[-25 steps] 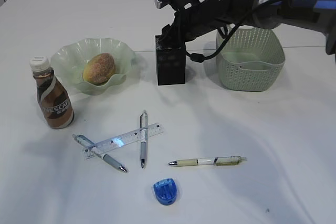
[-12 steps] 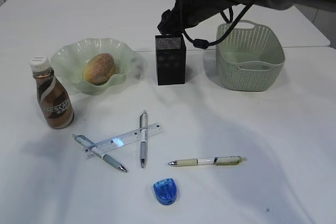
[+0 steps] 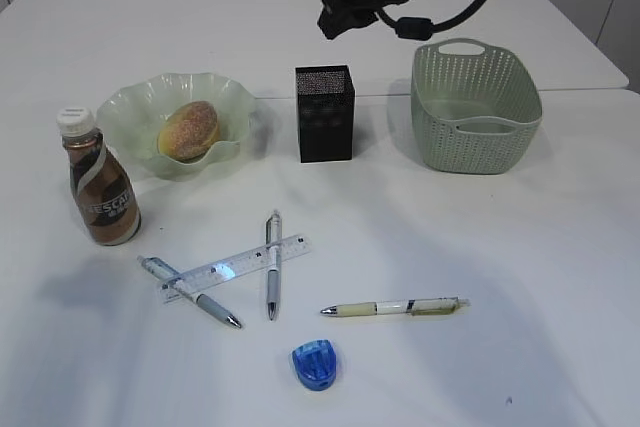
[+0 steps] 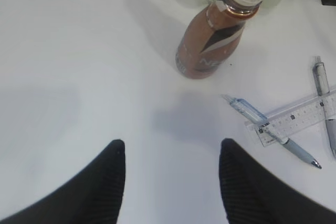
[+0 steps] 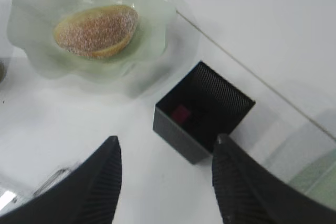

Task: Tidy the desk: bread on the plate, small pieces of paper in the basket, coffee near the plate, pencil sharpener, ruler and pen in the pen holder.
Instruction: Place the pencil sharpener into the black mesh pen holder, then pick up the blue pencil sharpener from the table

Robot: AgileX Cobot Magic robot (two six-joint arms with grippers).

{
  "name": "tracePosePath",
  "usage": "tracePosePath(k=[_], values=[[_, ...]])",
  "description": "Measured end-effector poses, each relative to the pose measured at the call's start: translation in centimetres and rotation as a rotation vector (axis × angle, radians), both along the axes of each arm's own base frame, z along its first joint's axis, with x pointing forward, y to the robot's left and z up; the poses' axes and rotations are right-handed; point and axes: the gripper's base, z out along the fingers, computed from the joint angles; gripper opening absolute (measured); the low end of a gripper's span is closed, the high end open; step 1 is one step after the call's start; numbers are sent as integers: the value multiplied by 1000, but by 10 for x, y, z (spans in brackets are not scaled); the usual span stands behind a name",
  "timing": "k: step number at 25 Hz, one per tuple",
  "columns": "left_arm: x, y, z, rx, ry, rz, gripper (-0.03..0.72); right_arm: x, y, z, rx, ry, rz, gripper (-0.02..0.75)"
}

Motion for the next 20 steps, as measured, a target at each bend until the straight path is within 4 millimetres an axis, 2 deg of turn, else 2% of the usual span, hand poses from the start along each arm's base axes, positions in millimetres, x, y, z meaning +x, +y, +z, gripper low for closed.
tracePosePath(k=[5,10,13,20], values=[[-1,-1,-1,-18,18,-2,400,-20,-10,8,-38,173,-81,439],[-3,-2,-2,-24,43,-9,400,-35,-18,20,-66,264,-155,424],[-5,-3,-4,-28,70,-17,400,-44,-21,34,-50,261,-177,387],[-7,-4,-5,-33,97,-25,400,-66,-28,67,14,230,-233,372]])
